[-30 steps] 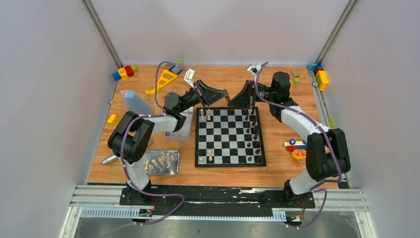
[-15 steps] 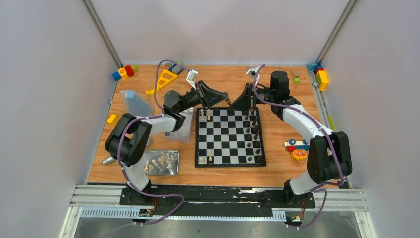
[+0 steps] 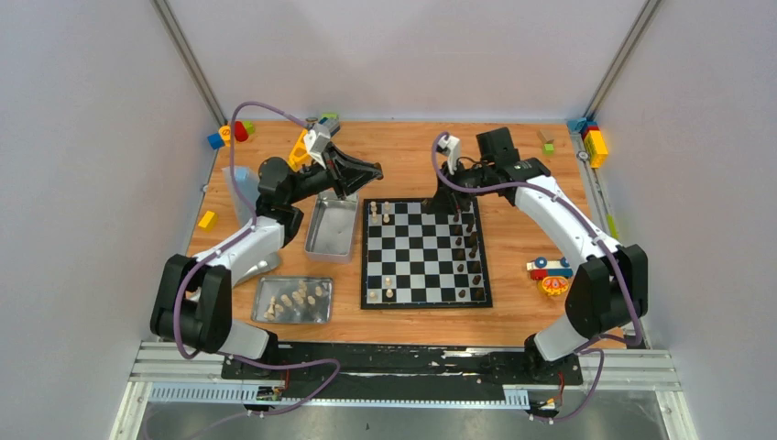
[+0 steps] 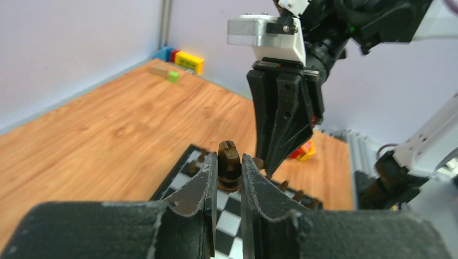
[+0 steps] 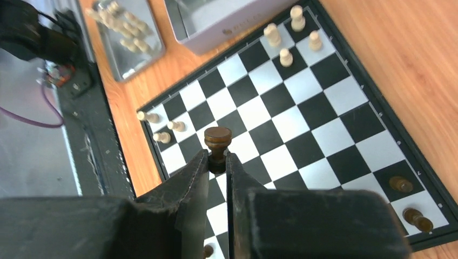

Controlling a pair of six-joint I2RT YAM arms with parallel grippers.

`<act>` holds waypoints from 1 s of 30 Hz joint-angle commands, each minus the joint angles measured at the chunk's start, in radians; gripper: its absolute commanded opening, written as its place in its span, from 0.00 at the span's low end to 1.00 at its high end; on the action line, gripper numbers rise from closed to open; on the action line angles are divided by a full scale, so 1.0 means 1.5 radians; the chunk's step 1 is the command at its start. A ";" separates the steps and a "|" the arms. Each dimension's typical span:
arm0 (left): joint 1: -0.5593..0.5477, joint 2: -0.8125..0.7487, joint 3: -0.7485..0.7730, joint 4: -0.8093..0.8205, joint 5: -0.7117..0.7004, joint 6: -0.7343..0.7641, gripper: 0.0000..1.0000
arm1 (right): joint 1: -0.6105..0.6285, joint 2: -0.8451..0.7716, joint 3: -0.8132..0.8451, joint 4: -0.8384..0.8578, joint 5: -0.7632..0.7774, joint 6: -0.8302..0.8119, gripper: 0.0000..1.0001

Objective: Set up the chess pieces on the board
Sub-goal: Place the chess piece on the chessboard.

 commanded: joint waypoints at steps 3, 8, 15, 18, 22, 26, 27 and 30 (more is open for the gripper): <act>0.054 -0.097 -0.033 -0.250 0.053 0.270 0.00 | 0.103 0.090 0.090 -0.227 0.239 -0.114 0.03; 0.082 -0.145 -0.039 -0.343 0.063 0.338 0.00 | 0.172 0.188 0.153 -0.308 0.378 -0.126 0.03; 0.133 -0.207 -0.030 -0.477 0.064 0.404 0.00 | 0.224 0.310 0.296 -0.456 0.491 -0.165 0.04; 0.149 -0.231 -0.024 -0.528 0.067 0.425 0.00 | 0.243 0.351 0.345 -0.519 0.537 -0.191 0.06; 0.171 -0.250 -0.014 -0.579 0.063 0.453 0.00 | 0.258 0.393 0.386 -0.577 0.587 -0.221 0.06; 0.196 -0.262 -0.003 -0.614 0.050 0.474 0.00 | 0.275 0.416 0.389 -0.602 0.658 -0.251 0.07; 0.205 -0.264 0.000 -0.617 0.048 0.476 0.00 | 0.280 0.417 0.384 -0.603 0.668 -0.262 0.07; 0.215 -0.271 0.005 -0.623 0.046 0.476 0.00 | 0.291 0.424 0.374 -0.603 0.706 -0.274 0.09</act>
